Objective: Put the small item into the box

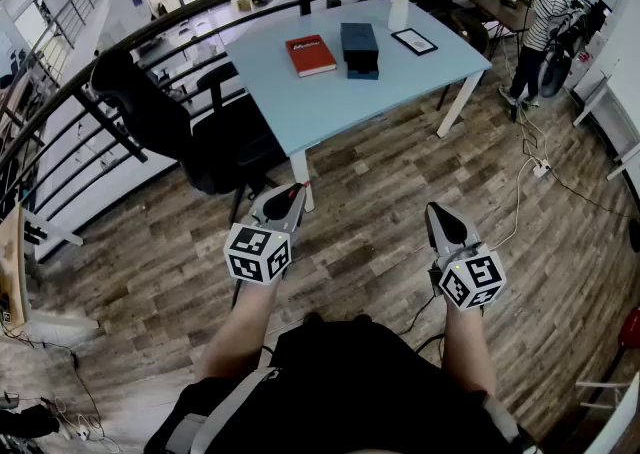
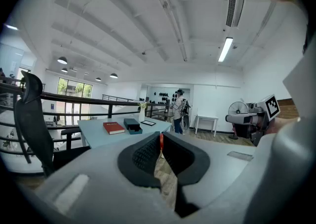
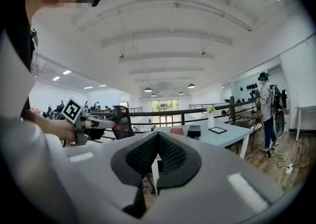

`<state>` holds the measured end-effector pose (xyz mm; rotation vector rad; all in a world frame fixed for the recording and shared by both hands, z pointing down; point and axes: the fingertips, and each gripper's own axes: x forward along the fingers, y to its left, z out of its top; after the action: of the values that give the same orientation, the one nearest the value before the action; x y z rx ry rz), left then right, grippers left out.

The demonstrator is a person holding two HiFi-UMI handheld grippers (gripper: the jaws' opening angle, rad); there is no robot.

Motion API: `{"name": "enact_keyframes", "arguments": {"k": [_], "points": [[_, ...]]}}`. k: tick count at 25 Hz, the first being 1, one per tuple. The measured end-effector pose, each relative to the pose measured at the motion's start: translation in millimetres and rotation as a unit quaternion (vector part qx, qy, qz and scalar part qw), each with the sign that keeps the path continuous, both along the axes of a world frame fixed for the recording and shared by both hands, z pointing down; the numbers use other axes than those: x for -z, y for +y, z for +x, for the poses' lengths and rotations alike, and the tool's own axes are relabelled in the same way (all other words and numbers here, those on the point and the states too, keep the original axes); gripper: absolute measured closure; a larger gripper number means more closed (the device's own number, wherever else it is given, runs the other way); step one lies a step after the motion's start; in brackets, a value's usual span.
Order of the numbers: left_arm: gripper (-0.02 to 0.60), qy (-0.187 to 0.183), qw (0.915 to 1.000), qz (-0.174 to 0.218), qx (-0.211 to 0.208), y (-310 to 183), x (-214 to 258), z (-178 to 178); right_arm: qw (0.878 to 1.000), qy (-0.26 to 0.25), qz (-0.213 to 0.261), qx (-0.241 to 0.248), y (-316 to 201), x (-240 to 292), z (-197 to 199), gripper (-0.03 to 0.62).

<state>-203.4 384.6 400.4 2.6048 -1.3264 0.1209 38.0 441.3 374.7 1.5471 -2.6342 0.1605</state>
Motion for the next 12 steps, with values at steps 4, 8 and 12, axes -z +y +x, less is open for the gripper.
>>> {"name": "enact_keyframes", "arguments": {"k": [4, 8, 12], "points": [[0.565, -0.002, 1.0, -0.001, -0.003, 0, -1, 11, 1.0, -0.01, -0.003, 0.004, 0, -3, 8, 0.595], [0.565, -0.005, 1.0, -0.003, -0.007, 3, -1, 20, 1.0, -0.014, -0.006, 0.002, 5, -5, 17, 0.595], [0.565, -0.009, 0.9999, -0.003, -0.009, 5, 0, 31, 1.0, -0.02, -0.004, -0.001, 10, -7, 31, 0.595]]}}
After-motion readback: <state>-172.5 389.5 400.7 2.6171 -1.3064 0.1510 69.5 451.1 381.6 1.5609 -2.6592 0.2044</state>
